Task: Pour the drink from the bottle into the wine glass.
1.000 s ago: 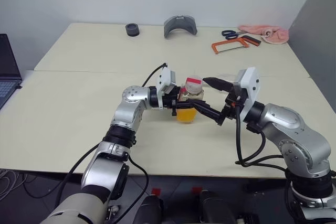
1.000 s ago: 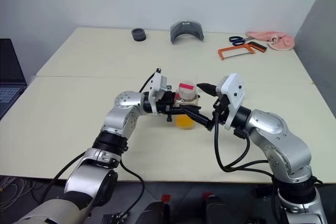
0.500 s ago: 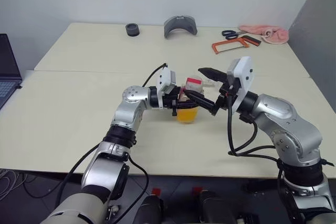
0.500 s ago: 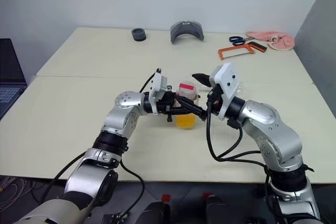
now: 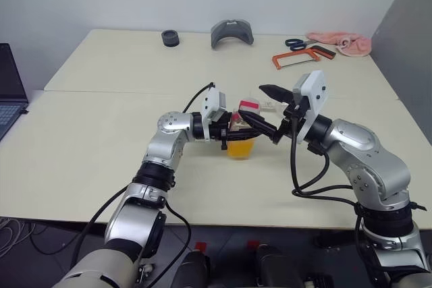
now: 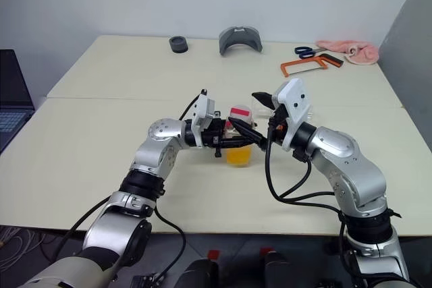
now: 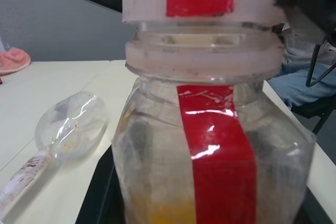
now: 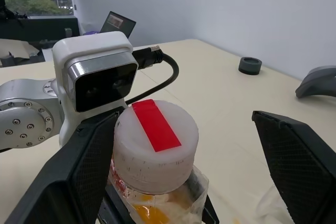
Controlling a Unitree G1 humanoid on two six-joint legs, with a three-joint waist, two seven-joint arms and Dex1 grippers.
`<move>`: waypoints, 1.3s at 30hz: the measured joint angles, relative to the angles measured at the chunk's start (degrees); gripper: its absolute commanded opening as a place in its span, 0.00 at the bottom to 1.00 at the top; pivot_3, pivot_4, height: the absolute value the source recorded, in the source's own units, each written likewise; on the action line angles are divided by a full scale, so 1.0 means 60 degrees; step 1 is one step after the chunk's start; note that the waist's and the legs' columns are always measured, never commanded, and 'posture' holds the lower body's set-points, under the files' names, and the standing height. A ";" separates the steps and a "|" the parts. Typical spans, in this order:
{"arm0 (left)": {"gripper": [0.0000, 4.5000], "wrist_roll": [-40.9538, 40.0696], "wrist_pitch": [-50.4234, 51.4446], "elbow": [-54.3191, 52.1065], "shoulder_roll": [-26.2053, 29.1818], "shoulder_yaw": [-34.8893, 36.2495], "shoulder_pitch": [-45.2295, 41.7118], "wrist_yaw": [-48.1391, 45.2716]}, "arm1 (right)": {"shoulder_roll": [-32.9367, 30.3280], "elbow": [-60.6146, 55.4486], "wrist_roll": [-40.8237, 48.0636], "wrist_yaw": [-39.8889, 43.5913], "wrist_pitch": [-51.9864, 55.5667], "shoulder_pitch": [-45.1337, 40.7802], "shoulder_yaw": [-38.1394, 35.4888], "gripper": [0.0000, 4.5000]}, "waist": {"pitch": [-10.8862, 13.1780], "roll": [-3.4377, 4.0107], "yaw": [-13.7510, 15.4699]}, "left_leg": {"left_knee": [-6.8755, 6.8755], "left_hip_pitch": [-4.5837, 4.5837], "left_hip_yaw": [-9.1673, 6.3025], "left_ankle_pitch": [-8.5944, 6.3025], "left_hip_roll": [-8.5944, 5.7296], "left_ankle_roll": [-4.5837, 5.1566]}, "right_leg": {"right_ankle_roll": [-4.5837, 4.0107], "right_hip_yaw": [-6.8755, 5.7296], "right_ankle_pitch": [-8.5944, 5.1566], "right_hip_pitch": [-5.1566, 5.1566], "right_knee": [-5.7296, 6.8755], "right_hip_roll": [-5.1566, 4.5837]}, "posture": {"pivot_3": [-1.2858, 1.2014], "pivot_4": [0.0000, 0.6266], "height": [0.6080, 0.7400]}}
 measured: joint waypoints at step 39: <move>0.37 -0.0053 0.0086 -0.0229 -0.0049 0.0006 0.0107 0.0203 | -0.0146 -0.0321 0.1095 0.0361 0.0467 0.0034 -0.0219 0.96 | 0.0000 0.0000 0.0000 | 0.0000 0.0000 -0.0001 0.0000 0.0001 0.0000 | 0.0000 0.0000 0.0000 0.0000 -0.0001 0.0000 | 0.52 0.24 1.00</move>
